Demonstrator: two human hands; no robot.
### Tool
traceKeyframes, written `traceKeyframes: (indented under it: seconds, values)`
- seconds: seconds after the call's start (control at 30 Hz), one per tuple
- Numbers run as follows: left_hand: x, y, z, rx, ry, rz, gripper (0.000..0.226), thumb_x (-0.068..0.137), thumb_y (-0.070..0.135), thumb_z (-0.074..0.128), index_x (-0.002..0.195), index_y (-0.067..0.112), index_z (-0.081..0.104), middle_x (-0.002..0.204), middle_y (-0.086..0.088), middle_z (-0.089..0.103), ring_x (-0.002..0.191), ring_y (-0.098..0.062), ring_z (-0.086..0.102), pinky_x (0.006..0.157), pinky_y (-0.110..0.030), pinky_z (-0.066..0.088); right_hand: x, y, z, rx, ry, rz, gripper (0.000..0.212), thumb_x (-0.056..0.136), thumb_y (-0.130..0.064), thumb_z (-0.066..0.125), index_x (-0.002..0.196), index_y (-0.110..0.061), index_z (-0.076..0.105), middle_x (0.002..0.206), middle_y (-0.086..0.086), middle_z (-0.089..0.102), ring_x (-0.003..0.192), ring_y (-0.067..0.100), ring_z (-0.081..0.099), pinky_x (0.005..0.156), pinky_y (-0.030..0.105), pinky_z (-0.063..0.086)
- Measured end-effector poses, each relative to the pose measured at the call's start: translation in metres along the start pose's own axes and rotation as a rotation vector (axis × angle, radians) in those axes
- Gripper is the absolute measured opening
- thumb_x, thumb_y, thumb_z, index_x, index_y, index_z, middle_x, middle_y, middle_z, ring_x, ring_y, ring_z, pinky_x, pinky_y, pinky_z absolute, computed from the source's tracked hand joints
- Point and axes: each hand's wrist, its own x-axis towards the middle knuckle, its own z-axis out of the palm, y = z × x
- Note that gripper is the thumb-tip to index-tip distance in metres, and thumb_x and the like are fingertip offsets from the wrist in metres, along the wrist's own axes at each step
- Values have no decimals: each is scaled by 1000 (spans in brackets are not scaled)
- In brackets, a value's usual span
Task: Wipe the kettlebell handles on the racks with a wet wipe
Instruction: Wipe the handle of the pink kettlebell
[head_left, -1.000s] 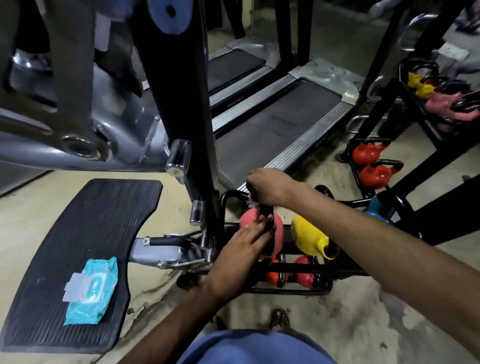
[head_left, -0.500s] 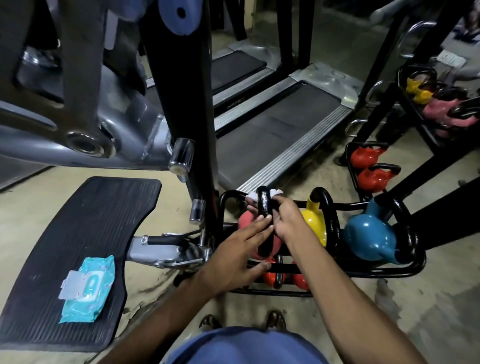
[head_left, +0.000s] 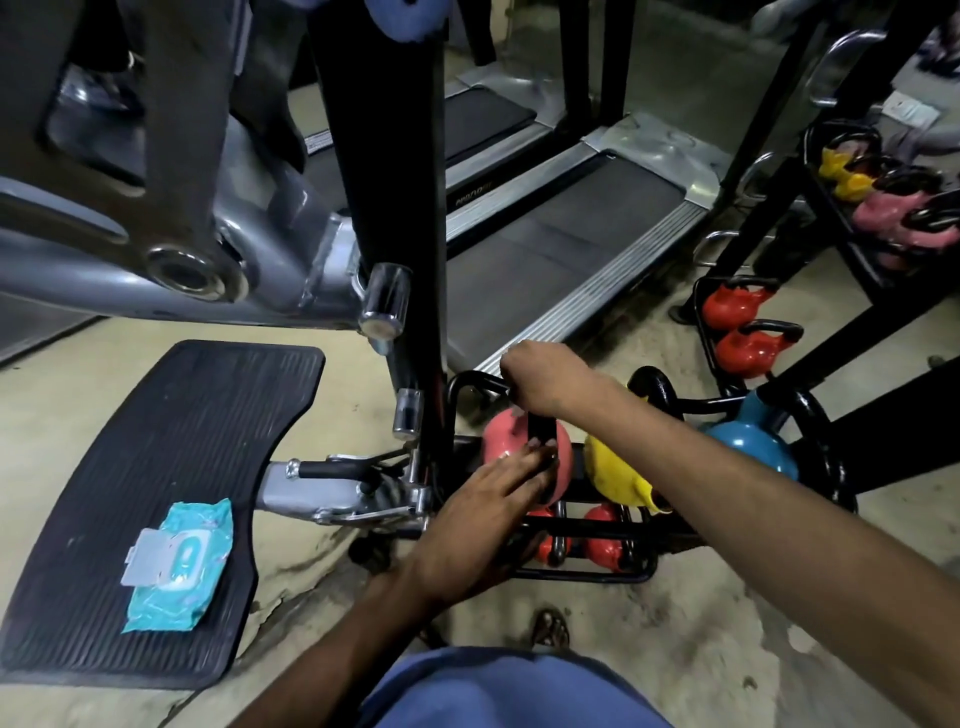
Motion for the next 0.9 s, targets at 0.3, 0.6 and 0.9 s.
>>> traceKeyframes:
  seconds: [0.3, 0.6, 0.9]
  values:
    - [1, -5, 4, -84, 28, 3, 73, 97, 34, 62, 160, 13, 32, 170, 2, 19, 158, -12, 12, 125, -41, 27, -69, -25, 55, 1618, 512, 737, 34, 96, -36, 63, 95, -5, 76, 90, 13, 78, 84, 30, 74, 80, 41, 60]
    - [1, -5, 3, -80, 14, 15, 72, 98, 34, 62, 160, 13, 32, 171, 4, 18, 158, -11, 12, 124, -39, 28, -49, -22, 32, 2419, 231, 819, 36, 103, -15, 37, 90, 5, 64, 75, 20, 74, 65, 29, 74, 67, 43, 62]
    - [-15, 3, 11, 0, 40, -4, 63, 93, 36, 58, 149, 9, 47, 161, -9, 39, 152, -22, 32, 122, -38, 33, -44, -25, 43, 187, 359, 182, 28, 97, -30, 49, 103, -12, 69, 122, 6, 60, 108, 27, 66, 80, 40, 58]
